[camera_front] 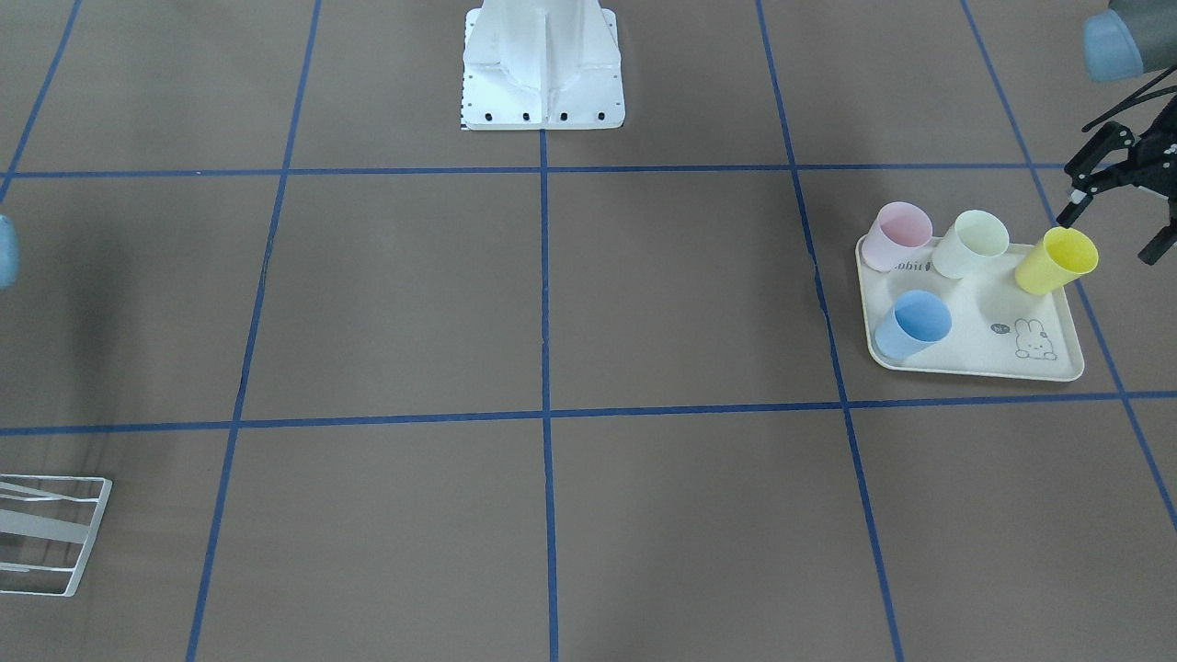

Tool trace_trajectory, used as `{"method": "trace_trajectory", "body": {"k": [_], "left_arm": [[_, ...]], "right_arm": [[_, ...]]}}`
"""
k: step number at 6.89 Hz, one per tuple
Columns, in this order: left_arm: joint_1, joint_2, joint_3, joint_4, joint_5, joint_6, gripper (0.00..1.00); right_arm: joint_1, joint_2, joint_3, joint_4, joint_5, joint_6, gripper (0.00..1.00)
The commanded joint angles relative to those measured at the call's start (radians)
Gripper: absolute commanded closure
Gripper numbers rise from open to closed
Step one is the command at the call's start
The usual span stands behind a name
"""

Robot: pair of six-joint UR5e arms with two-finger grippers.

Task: Transfer IKEA cup to right arm and place on rack

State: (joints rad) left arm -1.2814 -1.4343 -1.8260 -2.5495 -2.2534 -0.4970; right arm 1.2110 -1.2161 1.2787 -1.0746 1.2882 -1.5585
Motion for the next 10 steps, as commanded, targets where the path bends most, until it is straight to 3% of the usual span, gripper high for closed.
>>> {"method": "trace_trajectory", "body": {"k": [1, 7, 10], "left_arm": [[0.001, 0.0, -0.001, 0.0, 0.0, 0.0, 0.0], [0.002, -0.002, -0.001, 0.002, 0.0, -0.002, 0.0], [0.002, -0.003, -0.001, 0.002, 0.0, -0.002, 0.0]], "right_arm": [[-0.019, -0.002, -0.005, 0.001, -0.018, 0.018, 0.93], [-0.06, -0.003, -0.021, 0.001, -0.07, 0.044, 0.91], [-0.076, -0.002, -0.028, 0.001, -0.09, 0.054, 0.85]]}}
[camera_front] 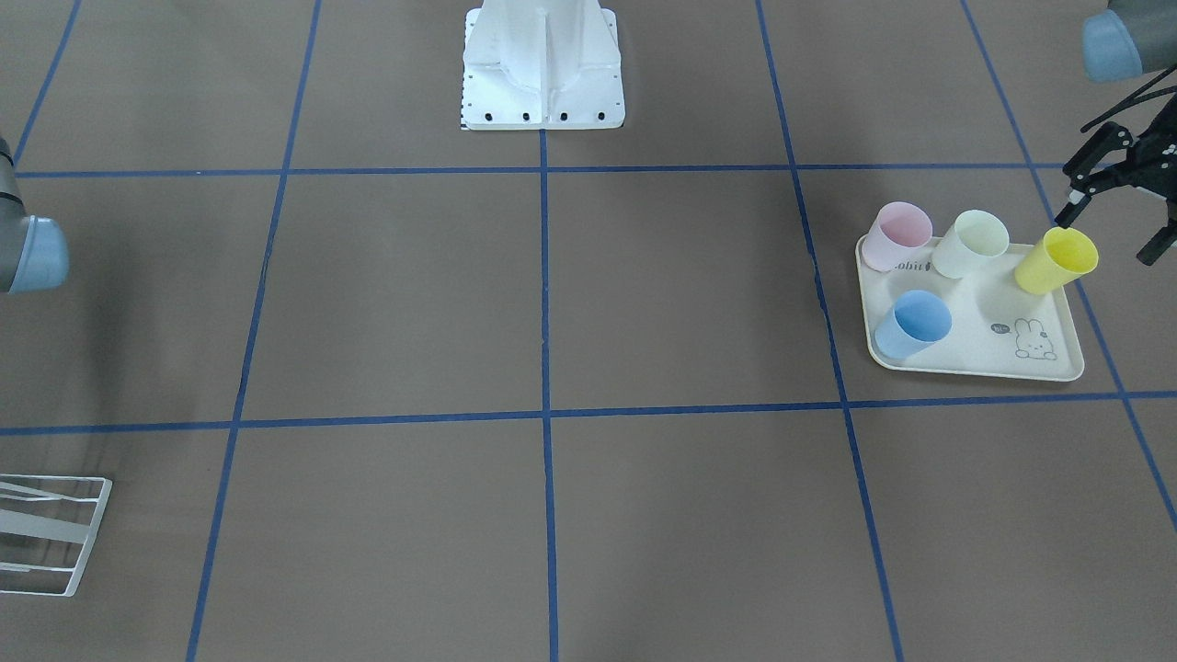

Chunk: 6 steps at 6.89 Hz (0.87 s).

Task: Transfer IKEA cup to right arm and place on rack

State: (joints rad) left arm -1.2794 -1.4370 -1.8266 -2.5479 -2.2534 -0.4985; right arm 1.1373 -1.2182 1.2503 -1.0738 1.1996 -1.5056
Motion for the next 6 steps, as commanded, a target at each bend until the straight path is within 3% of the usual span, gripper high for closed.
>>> {"method": "trace_trajectory", "body": {"k": [1, 2, 3, 4, 5, 6], "left_arm": [[0.0, 0.0, -0.002, 0.0, 0.0, 0.0, 0.0], [0.0, 0.0, -0.002, 0.0, 0.0, 0.0, 0.0], [0.0, 0.0, -0.002, 0.0, 0.0, 0.0, 0.0], [0.0, 0.0, 0.001, -0.002, 0.0, 0.0, 0.0], [0.0, 0.0, 0.0, 0.0, 0.0, 0.0, 0.0], [0.0, 0.0, 0.001, -0.002, 0.0, 0.0, 0.0]], "right_arm": [[-0.002, -0.004, 0.0, 0.0, -0.002, -0.001, 0.83], [-0.002, -0.004, 0.0, 0.0, -0.002, -0.001, 0.74], [-0.002, -0.003, -0.002, 0.0, -0.003, 0.001, 0.33], [-0.002, -0.003, -0.002, 0.002, -0.003, 0.001, 0.11], [-0.002, -0.003, 0.0, 0.002, -0.005, 0.001, 0.02], [-0.002, 0.0, 0.0, 0.002, -0.005, 0.001, 0.02]]}}
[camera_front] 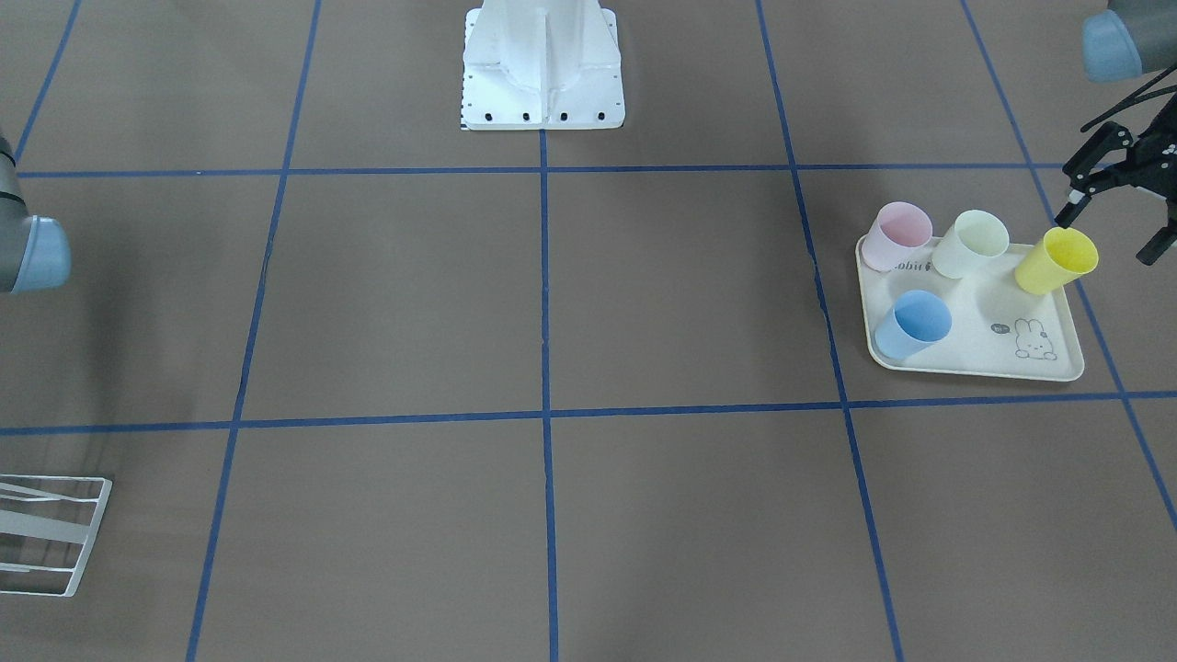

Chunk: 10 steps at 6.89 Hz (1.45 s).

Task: Transfer IKEA cup to right arm and place on rack

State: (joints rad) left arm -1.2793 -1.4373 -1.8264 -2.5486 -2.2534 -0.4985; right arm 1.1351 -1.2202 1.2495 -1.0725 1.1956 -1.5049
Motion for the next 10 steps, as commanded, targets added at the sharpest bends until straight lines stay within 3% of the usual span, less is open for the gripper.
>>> {"method": "trace_trajectory", "body": {"k": [1, 2, 4, 5, 9, 10], "left_arm": [[0.0, 0.0, 0.001, -0.001, 0.0, 0.0, 0.0], [0.0, 0.0, 0.002, -0.001, 0.0, 0.0, 0.0], [0.0, 0.0, 0.002, -0.001, 0.0, 0.0, 0.0], [0.0, -0.002, 0.003, -0.001, 0.0, 0.0, 0.0], [0.0, -0.011, 0.006, -0.005, 0.008, 0.0, 0.0], [0.005, -0.014, 0.006, -0.001, 0.023, 0.005, 0.0]], "right_arm": [[0.0, 0.002, 0.004, 0.0, -0.001, 0.0, 0.02], [0.0, 0.005, 0.013, 0.0, 0.001, 0.005, 0.02], [0.008, 0.005, 0.121, -0.007, 0.045, 0.018, 0.02], [0.021, 0.002, 0.166, -0.012, 0.153, 0.123, 0.02], [0.017, -0.091, 0.416, -0.001, 0.624, 0.969, 0.01], [-0.026, -0.105, 0.48, 0.0, 0.683, 1.194, 0.01]]}}
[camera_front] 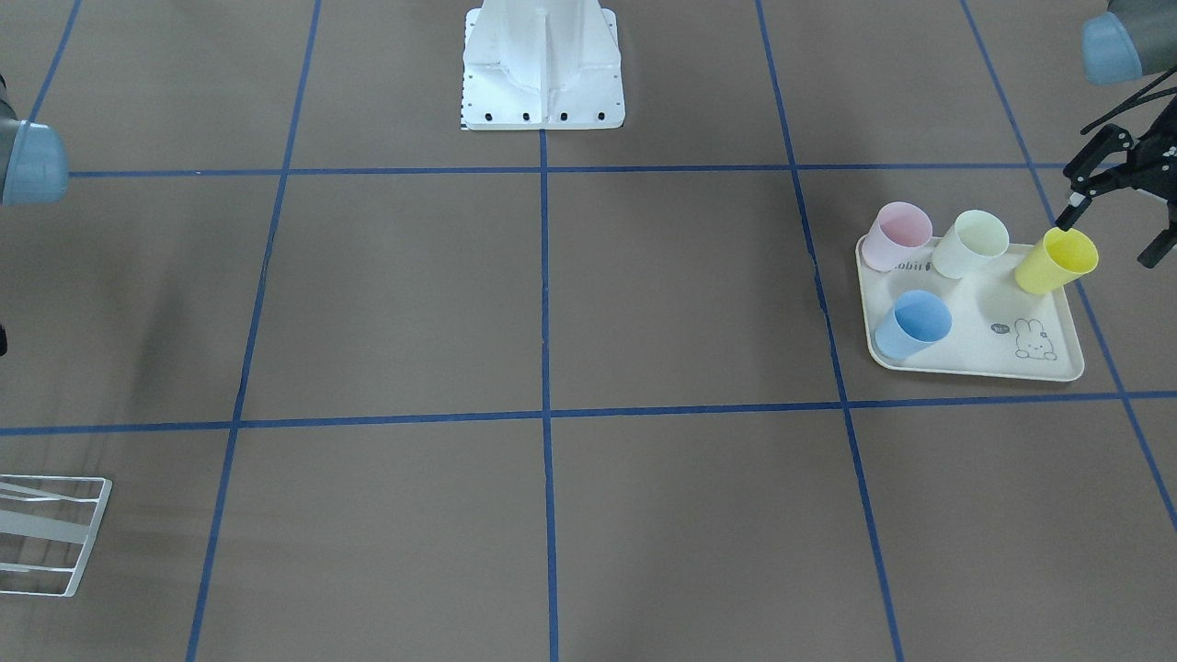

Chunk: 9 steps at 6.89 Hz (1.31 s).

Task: Transfer IKEA cup to right arm and place on rack

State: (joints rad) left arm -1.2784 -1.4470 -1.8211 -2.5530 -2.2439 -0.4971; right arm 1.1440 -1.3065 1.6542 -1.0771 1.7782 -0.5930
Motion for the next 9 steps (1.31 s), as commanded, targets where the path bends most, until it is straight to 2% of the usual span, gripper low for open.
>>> {"method": "trace_trajectory", "body": {"k": [1, 3, 5, 6, 7, 8, 9], "left_arm": [[0.01, -0.006, -0.003, 0.003, 0.058, 0.002, 0.0], [0.046, -0.028, 0.046, -0.001, 0.122, -0.023, 0.0], [0.237, -0.067, 0.062, -0.004, 0.312, -0.226, 0.0], [0.278, -0.067, 0.084, -0.021, 0.335, -0.248, 0.0], [0.301, -0.067, 0.135, -0.095, 0.337, -0.264, 0.0], [0.338, -0.069, 0.191, -0.151, 0.377, -0.294, 0.0], [0.415, -0.069, 0.218, -0.168, 0.477, -0.352, 0.0]], "right_arm": [[-0.115, -0.02, 0.128, 0.005, 0.104, 0.459, 0.01], [-0.228, 0.001, 0.2, 0.06, 0.098, 0.724, 0.01], [-0.285, 0.044, 0.216, 0.085, 0.098, 0.85, 0.01], [-0.315, 0.061, 0.216, 0.107, 0.095, 0.917, 0.01], [-0.328, 0.059, 0.213, 0.167, 0.092, 0.953, 0.01], [-0.336, 0.059, 0.211, 0.177, 0.092, 0.955, 0.01], [-0.337, 0.058, 0.21, 0.177, 0.092, 0.955, 0.01]]}}
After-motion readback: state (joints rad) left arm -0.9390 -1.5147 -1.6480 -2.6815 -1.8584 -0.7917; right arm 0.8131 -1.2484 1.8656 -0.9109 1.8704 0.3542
